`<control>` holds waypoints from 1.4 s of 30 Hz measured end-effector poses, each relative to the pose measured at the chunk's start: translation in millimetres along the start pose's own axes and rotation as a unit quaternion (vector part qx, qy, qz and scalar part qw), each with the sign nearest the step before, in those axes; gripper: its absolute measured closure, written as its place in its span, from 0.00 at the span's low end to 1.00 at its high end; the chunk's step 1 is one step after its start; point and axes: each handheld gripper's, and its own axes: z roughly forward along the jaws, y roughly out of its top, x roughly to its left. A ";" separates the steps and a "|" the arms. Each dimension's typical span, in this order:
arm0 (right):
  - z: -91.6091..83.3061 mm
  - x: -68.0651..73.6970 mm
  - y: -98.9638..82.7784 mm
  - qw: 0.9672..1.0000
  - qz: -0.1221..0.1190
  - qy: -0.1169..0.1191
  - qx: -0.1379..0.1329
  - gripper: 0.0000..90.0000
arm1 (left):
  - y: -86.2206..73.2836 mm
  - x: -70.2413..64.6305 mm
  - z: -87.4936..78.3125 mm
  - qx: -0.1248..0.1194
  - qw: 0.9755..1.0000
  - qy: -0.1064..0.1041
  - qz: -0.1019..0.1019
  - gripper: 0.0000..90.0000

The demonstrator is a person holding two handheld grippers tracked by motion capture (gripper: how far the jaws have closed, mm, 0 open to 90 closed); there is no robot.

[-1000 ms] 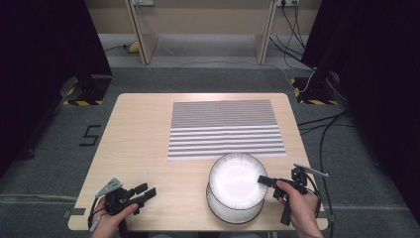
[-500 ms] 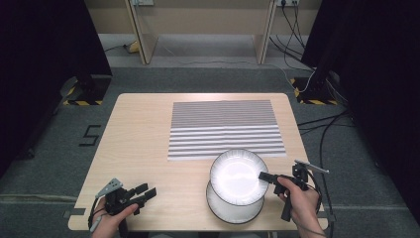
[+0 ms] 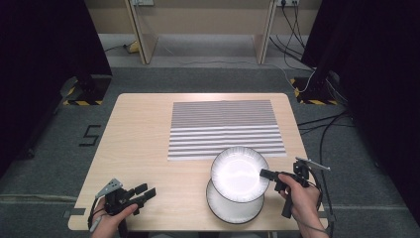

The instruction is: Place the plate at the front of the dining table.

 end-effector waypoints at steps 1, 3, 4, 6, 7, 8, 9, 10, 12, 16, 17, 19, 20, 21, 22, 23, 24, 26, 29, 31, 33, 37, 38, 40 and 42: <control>-0.2 0.5 0.7 1.000 0.002 0.000 -0.001 0.88 | 0.0 0.0 0.0 0.000 1.000 0.000 0.000 0.51; -0.5 0.8 1.3 1.000 0.003 0.000 -0.001 0.88 | -0.1 0.0 -0.1 0.000 1.000 0.000 0.000 0.51; -0.8 0.6 2.2 1.000 0.000 -0.001 -0.003 0.88 | -0.1 0.0 -0.2 0.000 1.000 0.000 0.000 0.51; -1.5 1.7 3.8 1.000 0.002 0.000 -0.004 0.88 | -0.2 0.1 -0.3 -0.001 1.000 -0.001 -0.001 0.51; -2.1 2.6 5.5 1.000 0.002 0.001 -0.006 0.88 | -0.1 0.0 -0.3 -0.002 1.000 -0.001 -0.002 0.51; -2.2 2.8 6.3 1.000 0.001 0.001 -0.008 0.88 | 0.1 -0.3 -0.4 -0.002 1.000 -0.001 -0.002 0.51; -2.4 3.2 7.1 1.000 0.003 0.002 -0.008 0.88 | 0.1 -0.4 -0.4 -0.002 1.000 -0.001 -0.002 0.51; -2.7 3.1 7.9 1.000 0.000 0.001 -0.007 0.88 | 0.1 -0.4 -0.4 -0.002 1.000 -0.001 -0.002 0.51; -2.8 4.0 9.4 1.000 0.004 0.001 -0.010 0.88 | 0.1 -0.4 -0.5 -0.002 1.000 -0.001 -0.002 0.51; -3.3 3.9 12.5 1.000 0.002 -0.001 -0.012 0.88 | -0.1 -0.1 -0.5 -0.003 1.000 -0.001 -0.002 0.51; -3.3 3.9 12.5 1.000 0.002 -0.001 -0.012 0.88 | -0.1 -0.1 -0.5 -0.003 1.000 -0.001 -0.002 0.51; -3.6 4.8 15.0 1.000 0.004 -0.001 -0.014 0.88 | -0.3 -0.1 -0.4 -0.003 1.000 -0.001 -0.001 0.51; -3.8 4.8 15.7 1.000 0.001 -0.003 -0.014 0.88 | -0.3 -0.1 -0.4 -0.003 1.000 -0.001 -0.001 0.51; -3.8 4.8 15.7 1.000 0.001 -0.003 -0.014 0.88 | -0.3 -0.1 -0.4 -0.003 1.000 -0.001 -0.001 0.51; -3.9 5.9 17.5 1.000 0.004 -0.001 -0.015 0.88 | -0.2 -0.1 -0.4 -0.002 1.000 -0.001 -0.001 0.51; -3.9 5.9 17.5 1.000 0.004 -0.001 -0.015 0.88 | -0.2 -0.2 -0.4 -0.002 1.000 -0.001 -0.001 0.51; -3.7 6.0 18.4 1.000 0.003 -0.001 -0.016 0.88 | -0.2 -0.2 -0.4 -0.002 1.000 -0.001 0.000 0.51; -3.4 6.7 20.4 1.000 0.004 -0.001 -0.017 0.88 | -0.4 0.0 -0.6 -0.003 1.000 -0.001 0.000 0.51; -2.7 7.2 22.4 1.000 0.004 -0.002 -0.020 0.87 | -0.6 0.1 -0.8 -0.003 1.000 0.000 -0.001 0.51; -1.8 8.0 24.1 1.000 0.006 -0.003 -0.019 0.87 | -0.9 0.3 -0.8 -0.002 1.000 0.000 -0.001 0.51; -1.7 8.1 24.6 1.000 0.007 -0.003 -0.019 0.87 | -1.1 0.3 -0.6 -0.002 1.000 0.000 -0.002 0.51; -1.1 7.6 26.3 1.000 0.005 -0.005 -0.020 0.87 | -0.9 0.1 -0.5 -0.002 1.000 -0.001 -0.001 0.51; -1.0 7.8 27.3 1.000 0.006 -0.005 -0.021 0.87 | -0.9 0.1 -0.5 -0.002 1.000 -0.001 -0.001 0.51; -1.1 8.0 28.8 1.000 0.007 -0.005 -0.023 0.87 | -0.9 0.0 -0.5 -0.002 1.000 -0.001 -0.001 0.51; -1.1 8.2 29.5 1.000 0.007 -0.005 -0.024 0.87 | -0.9 0.1 -0.5 -0.002 1.000 -0.001 -0.001 0.51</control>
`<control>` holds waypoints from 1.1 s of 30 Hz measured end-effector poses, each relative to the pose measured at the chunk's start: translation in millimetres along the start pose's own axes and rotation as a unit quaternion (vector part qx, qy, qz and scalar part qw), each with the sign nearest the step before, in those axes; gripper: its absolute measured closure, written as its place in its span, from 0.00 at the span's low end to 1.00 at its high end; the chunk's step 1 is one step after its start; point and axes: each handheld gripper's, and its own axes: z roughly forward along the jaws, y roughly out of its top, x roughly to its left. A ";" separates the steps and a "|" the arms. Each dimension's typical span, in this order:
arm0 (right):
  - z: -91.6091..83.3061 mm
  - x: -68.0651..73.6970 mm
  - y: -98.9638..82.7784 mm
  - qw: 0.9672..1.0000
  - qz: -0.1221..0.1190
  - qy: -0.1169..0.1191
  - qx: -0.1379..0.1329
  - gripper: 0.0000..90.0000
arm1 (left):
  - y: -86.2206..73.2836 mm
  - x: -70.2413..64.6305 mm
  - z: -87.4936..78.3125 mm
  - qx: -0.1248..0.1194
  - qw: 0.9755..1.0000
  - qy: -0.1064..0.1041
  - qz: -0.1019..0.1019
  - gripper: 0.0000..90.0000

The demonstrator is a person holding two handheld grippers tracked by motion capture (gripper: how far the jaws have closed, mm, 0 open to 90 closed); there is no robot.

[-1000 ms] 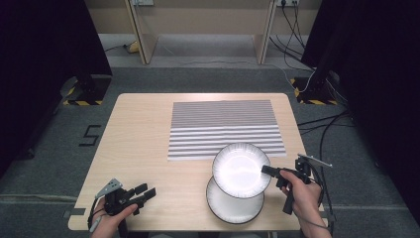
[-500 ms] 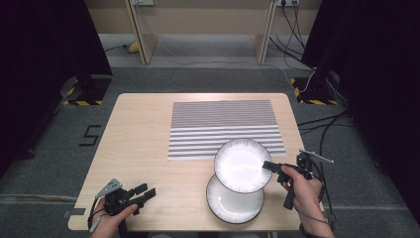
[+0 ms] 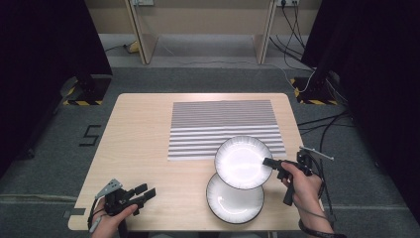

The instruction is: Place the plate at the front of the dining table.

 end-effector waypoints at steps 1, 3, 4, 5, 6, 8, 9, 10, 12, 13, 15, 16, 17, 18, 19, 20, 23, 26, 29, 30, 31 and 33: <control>0.0 0.6 0.6 1.000 0.002 0.001 -0.001 0.87 | -0.1 0.2 0.1 0.000 1.000 0.000 0.000 0.51; -0.2 1.0 2.5 1.000 0.002 0.000 -0.001 0.87 | 0.0 0.2 0.2 0.000 1.000 0.000 0.000 0.51; 0.2 1.2 4.0 1.000 0.002 0.001 -0.004 0.87 | 0.1 0.2 0.4 0.000 1.000 -0.001 0.000 0.51; 0.2 1.2 4.0 1.000 0.002 0.001 -0.004 0.87 | 0.1 0.2 0.4 0.000 1.000 -0.001 0.000 0.51; 0.3 1.6 5.1 1.000 0.005 0.001 -0.005 0.87 | 0.2 0.3 0.4 0.000 1.000 -0.001 0.000 0.51; 1.0 1.2 6.1 1.000 0.003 0.001 -0.006 0.87 | 0.2 0.4 0.3 0.000 1.000 -0.001 0.000 0.51; 1.0 1.2 6.1 1.000 0.003 0.001 -0.006 0.87 | 0.2 0.4 0.3 0.000 1.000 -0.001 0.000 0.51; 1.4 1.4 6.6 1.000 0.004 0.002 -0.007 0.87 | 0.2 0.5 0.1 0.000 1.000 0.000 0.000 0.51; 2.2 1.7 7.9 1.000 0.005 0.001 -0.006 0.87 | 0.3 0.6 0.0 -0.001 1.000 -0.001 0.000 0.51; 2.5 2.0 8.4 1.000 0.007 0.001 -0.006 0.87 | 0.3 0.6 -0.2 -0.001 1.000 0.000 -0.001 0.51; 3.0 1.9 8.6 1.000 0.007 0.001 -0.007 0.87 | 0.4 0.8 -0.3 0.000 1.000 0.000 0.000 0.51; 3.4 1.7 9.0 1.000 0.007 0.001 -0.006 0.87 | 0.4 0.8 -0.3 0.000 1.000 0.000 0.000 0.51; 3.8 1.4 9.4 1.000 0.006 0.000 -0.005 0.87 | 0.4 0.8 -0.4 -0.001 1.000 0.000 0.000 0.51; 4.6 1.5 10.4 1.000 0.008 0.001 -0.007 0.87 | 0.5 1.0 -0.7 -0.001 1.000 0.001 0.000 0.51; 4.8 1.5 10.9 1.000 0.009 0.001 -0.008 0.87 | 0.5 1.0 -0.7 -0.001 1.000 0.001 0.000 0.51; 4.8 1.6 11.5 1.000 0.008 0.000 -0.008 0.87 | 0.6 1.2 -0.9 -0.001 1.000 0.000 -0.001 0.51; 5.3 2.2 12.7 1.000 0.010 0.002 -0.010 0.87 | 0.6 1.2 -1.0 -0.001 1.000 0.001 0.000 0.51; 5.8 3.5 15.2 1.000 0.009 0.003 -0.012 0.87 | 0.6 1.0 -0.6 -0.001 1.000 0.001 0.000 0.51; 6.3 4.6 16.8 1.000 0.012 0.004 -0.013 0.87 | 0.6 1.0 -0.8 -0.001 1.000 0.001 0.000 0.51; 6.7 5.4 17.8 1.000 0.012 0.005 -0.014 0.87 | 0.6 1.3 -1.0 -0.001 1.000 0.001 0.000 0.51; 6.7 5.4 17.8 1.000 0.012 0.005 -0.014 0.87 | 0.6 1.3 -1.0 -0.001 1.000 0.001 0.000 0.51; 7.0 5.6 18.7 1.000 0.011 0.004 -0.014 0.87 | 0.5 1.4 -1.1 -0.001 1.000 0.001 -0.001 0.51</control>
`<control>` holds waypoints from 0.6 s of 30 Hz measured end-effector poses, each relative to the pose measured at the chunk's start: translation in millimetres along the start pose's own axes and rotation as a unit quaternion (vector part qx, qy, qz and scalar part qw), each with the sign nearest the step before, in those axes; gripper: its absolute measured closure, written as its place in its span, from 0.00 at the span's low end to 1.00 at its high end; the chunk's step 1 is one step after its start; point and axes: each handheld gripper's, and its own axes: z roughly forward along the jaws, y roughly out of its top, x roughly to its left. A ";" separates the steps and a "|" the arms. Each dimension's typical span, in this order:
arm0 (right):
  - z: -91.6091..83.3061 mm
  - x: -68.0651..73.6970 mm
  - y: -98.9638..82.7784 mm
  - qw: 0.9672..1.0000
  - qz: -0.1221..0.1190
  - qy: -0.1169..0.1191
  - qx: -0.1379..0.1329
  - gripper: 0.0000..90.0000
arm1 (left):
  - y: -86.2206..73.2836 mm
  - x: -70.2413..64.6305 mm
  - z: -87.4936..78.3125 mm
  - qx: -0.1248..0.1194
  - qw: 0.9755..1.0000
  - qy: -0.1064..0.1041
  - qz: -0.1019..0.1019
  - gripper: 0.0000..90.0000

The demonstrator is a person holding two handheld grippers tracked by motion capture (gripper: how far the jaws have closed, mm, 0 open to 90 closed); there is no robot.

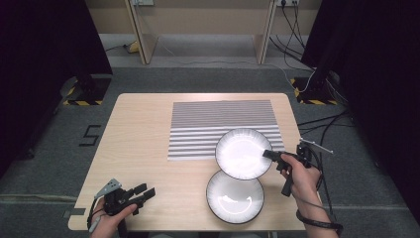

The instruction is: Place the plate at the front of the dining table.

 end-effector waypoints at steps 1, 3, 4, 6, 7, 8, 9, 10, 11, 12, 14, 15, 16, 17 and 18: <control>0.3 0.3 0.7 1.000 0.002 0.000 -0.001 0.87 | 0.0 -0.1 0.0 0.000 1.000 0.000 0.000 0.51; 0.7 0.4 1.5 1.000 0.003 0.001 -0.004 0.86 | 0.0 -0.1 0.0 0.000 1.000 0.000 0.001 0.51; 0.7 0.4 1.5 1.000 0.003 0.001 -0.004 0.86 | 0.0 -0.1 0.0 0.000 1.000 0.000 0.001 0.51; 1.1 0.0 2.1 1.000 0.002 0.001 -0.005 0.87 | -0.1 -0.2 0.1 0.000 1.000 0.000 0.001 0.51; 1.4 -0.1 2.7 1.000 0.002 0.001 -0.006 0.86 | -0.1 -0.1 0.0 0.000 1.000 -0.001 0.001 0.51; 1.6 0.3 3.2 1.000 0.003 0.001 -0.006 0.87 | -0.1 0.0 0.1 0.000 1.000 0.000 0.001 0.51; 2.1 0.9 4.3 1.000 0.003 0.001 -0.007 0.86 | -0.2 0.1 0.1 0.001 1.000 0.000 0.001 0.51; 2.1 0.9 4.3 1.000 0.003 0.001 -0.007 0.86 | -0.3 0.2 0.2 0.001 1.000 0.000 0.000 0.51; 2.4 1.5 4.9 1.000 0.002 0.001 -0.010 0.86 | -0.4 0.3 0.2 0.001 1.000 0.000 0.000 0.51; 2.4 1.5 4.9 1.000 0.002 0.001 -0.010 0.86 | -0.5 0.4 0.3 0.001 1.000 0.000 0.000 0.51; 2.9 2.2 5.8 1.000 0.006 0.003 -0.013 0.86 | -0.5 0.4 0.4 0.002 1.000 0.000 0.000 0.51; 3.0 1.7 6.0 1.000 0.003 0.002 -0.014 0.86 | -0.5 0.4 0.5 0.002 1.000 0.001 0.000 0.51; 3.3 2.2 6.5 1.000 0.004 0.003 -0.015 0.86 | -0.5 0.4 0.6 0.001 1.000 0.000 0.000 0.51; 3.7 2.0 7.0 1.000 0.003 0.004 -0.014 0.86 | -0.6 0.3 0.6 0.001 1.000 -0.001 -0.001 0.51; 4.5 2.7 8.0 1.000 0.005 0.004 -0.013 0.86 | -0.6 0.2 0.6 0.002 1.000 0.000 0.000 0.51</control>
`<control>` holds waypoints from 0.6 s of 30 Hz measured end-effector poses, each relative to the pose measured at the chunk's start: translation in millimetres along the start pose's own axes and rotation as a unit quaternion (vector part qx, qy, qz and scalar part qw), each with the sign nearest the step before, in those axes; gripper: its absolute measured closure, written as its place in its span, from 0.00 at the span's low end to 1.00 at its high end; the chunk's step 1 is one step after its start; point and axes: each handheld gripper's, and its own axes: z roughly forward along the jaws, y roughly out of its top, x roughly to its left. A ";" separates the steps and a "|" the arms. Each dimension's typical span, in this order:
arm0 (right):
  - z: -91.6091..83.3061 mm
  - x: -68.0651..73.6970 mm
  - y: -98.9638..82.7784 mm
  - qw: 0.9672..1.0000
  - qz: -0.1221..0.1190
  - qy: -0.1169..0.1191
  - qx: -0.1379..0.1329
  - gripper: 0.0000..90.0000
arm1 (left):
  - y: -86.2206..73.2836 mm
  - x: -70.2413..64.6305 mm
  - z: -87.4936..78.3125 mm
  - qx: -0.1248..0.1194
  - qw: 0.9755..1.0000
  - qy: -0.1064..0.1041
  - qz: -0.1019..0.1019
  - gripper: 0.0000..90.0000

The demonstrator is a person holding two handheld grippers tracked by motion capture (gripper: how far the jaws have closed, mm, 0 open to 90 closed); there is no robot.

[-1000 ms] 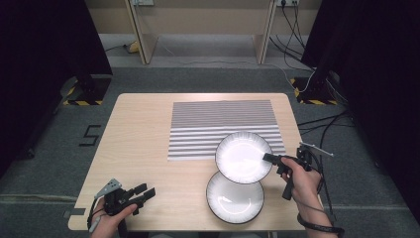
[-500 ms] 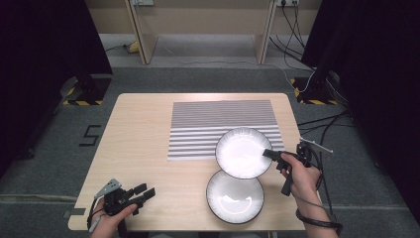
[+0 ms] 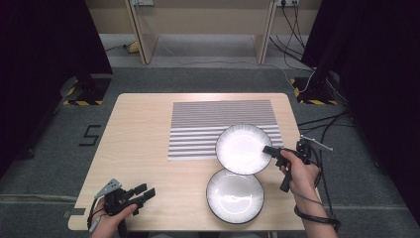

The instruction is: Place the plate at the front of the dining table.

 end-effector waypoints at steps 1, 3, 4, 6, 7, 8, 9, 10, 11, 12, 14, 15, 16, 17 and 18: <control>0.0 0.0 0.0 1.000 0.000 0.000 0.000 0.86 | -0.1 0.0 0.0 0.000 1.000 0.000 0.000 0.51; 1.3 0.5 0.9 1.000 0.002 0.002 -0.002 0.86 | -0.2 0.1 0.0 0.001 1.000 0.000 0.000 0.51; 1.6 0.6 1.4 1.000 0.003 0.002 -0.002 0.86 | -0.2 0.1 0.1 0.000 1.000 0.000 0.000 0.51; 2.8 0.6 2.6 1.000 0.003 0.004 -0.004 0.86 | -0.1 0.1 0.0 0.000 1.000 0.000 0.000 0.51; 3.9 0.9 4.0 1.000 0.005 0.005 -0.006 0.86 | -0.2 0.3 0.1 0.001 1.000 0.000 0.000 0.51; 3.9 0.9 4.0 1.000 0.005 0.005 -0.006 0.86 | -0.2 0.3 0.1 0.001 1.000 0.000 0.000 0.51; 4.4 1.0 4.7 1.000 0.005 0.005 -0.006 0.86 | -0.3 0.5 0.2 0.001 1.000 0.000 0.000 0.51; 5.1 1.4 6.3 1.000 0.008 0.005 -0.006 0.86 | -0.3 0.5 0.3 0.001 1.000 0.000 0.000 0.51; 5.4 1.9 6.8 1.000 0.011 0.006 -0.007 0.86 | -0.2 0.5 0.2 0.001 1.000 0.000 0.001 0.51; 5.4 1.9 6.8 1.000 0.011 0.006 -0.007 0.86 | -0.2 0.5 0.2 0.001 1.000 0.000 0.001 0.51; 6.5 1.5 7.9 1.000 0.009 0.004 -0.008 0.86 | -0.2 0.6 0.2 0.000 1.000 0.000 0.000 0.51; 7.3 1.1 8.6 1.000 0.008 0.003 -0.007 0.86 | -0.4 0.6 0.3 0.001 1.000 0.000 0.001 0.51; 7.3 1.1 8.6 1.000 0.008 0.003 -0.007 0.86 | -0.4 0.6 0.3 0.001 1.000 0.000 0.001 0.51; 8.4 1.0 9.4 1.000 0.011 0.003 -0.007 0.86 | -0.7 0.5 0.5 0.001 1.000 -0.001 0.001 0.51; 8.4 1.0 9.4 1.000 0.011 0.003 -0.007 0.86 | -0.7 0.5 0.5 0.001 1.000 -0.001 0.001 0.51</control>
